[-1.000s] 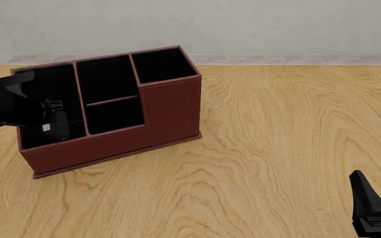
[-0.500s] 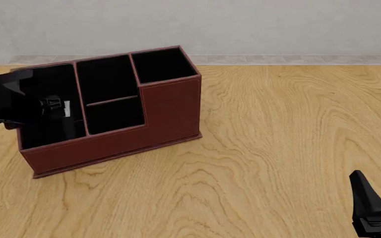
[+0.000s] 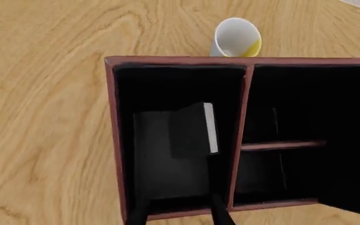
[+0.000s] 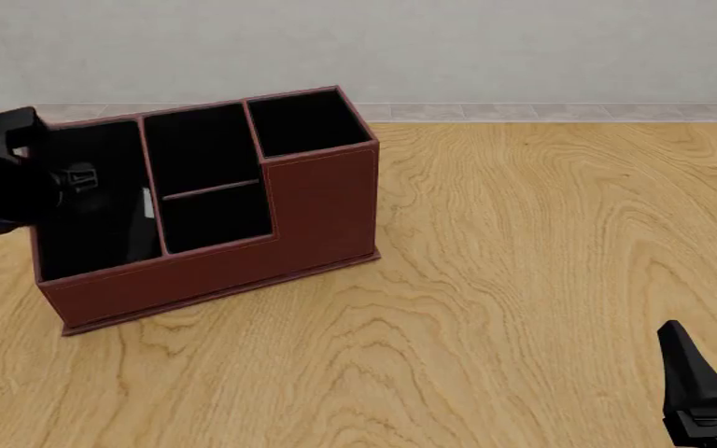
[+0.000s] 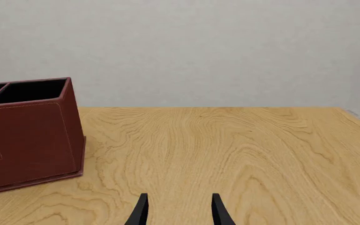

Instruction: Pick up the book and place it in the left compartment of the caddy.

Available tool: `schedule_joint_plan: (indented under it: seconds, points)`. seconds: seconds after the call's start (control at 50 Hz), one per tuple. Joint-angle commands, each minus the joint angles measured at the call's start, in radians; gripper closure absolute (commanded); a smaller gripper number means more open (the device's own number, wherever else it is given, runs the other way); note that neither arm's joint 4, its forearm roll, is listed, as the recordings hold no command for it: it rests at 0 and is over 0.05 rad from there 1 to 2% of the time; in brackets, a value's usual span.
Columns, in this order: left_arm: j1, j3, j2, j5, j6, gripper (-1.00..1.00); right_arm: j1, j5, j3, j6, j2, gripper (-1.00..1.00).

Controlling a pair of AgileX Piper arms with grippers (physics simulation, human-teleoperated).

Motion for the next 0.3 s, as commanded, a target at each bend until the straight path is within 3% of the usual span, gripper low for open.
schedule_joint_plan:
  seconds: [0.02, 0.3]
  points:
    - [-0.011, 0.039, -0.162, 0.085, -0.024, -1.00, 0.000, 0.000, 0.001, 0.000, -0.001, -1.00]
    - [-0.022, 0.106, -0.402, 0.149, -0.077, -1.00, 0.000, 0.001, 0.001, 0.000, -0.001, -1.00]
